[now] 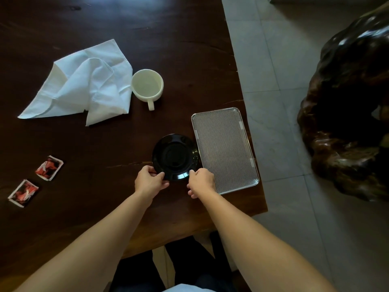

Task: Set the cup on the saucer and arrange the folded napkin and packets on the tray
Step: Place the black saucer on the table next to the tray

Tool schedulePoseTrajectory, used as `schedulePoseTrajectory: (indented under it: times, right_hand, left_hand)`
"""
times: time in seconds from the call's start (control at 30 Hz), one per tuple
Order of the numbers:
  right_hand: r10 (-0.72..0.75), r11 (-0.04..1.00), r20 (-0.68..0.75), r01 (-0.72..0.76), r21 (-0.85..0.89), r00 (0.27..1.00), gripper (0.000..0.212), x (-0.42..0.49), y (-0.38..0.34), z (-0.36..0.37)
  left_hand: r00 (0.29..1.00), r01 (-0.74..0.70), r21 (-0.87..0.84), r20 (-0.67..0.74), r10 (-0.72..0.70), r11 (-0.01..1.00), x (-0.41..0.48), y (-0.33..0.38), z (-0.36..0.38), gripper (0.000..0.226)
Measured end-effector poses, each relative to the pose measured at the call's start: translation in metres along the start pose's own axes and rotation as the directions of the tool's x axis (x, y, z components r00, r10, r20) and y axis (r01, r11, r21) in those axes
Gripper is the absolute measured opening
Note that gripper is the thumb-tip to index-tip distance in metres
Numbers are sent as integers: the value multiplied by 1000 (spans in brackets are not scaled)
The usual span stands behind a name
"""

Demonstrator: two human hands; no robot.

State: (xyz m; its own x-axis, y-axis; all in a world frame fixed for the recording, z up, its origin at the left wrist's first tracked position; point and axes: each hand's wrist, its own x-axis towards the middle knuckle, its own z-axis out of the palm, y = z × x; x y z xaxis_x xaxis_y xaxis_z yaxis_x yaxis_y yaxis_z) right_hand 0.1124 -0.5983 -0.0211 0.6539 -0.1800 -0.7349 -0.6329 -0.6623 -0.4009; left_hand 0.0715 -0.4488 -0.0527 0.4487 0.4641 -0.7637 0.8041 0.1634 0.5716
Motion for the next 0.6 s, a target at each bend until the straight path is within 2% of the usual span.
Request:
schedulePoseTrajectory:
  times: [0.1,0.13,0.2,0.27,0.43,0.6]
  right_hand:
    - [-226,932,-185,157,-327,957,16,-2,2,-9]
    - [-277,906,-192,189,-378,941,13,-3,3,-13]
    - [-317,865,-149,222,-449,937,25,-2,5,-17]
    - [-326,845,-125,230,-482,937,32,0,7,-20]
    - [-387,813,-124,275,-514,914,16,7,7,-20]
    - [-421,806,-106,318,-500,901,13,7,1,-19]
  left_hand:
    - [1000,21,-16,-4,-21,1000,0,1,0,27]
    - [1000,30,-29,-5,-30,999,-1,1,0,26]
    - [999,44,-61,1,-44,997,0,1,0,27]
    - [999,50,-79,7,-50,996,0,0,0,29]
    - [999,36,-81,0,-37,996,0,-1,0,22]
    - [1000,30,-86,-7,-30,996,3,2,-3,21]
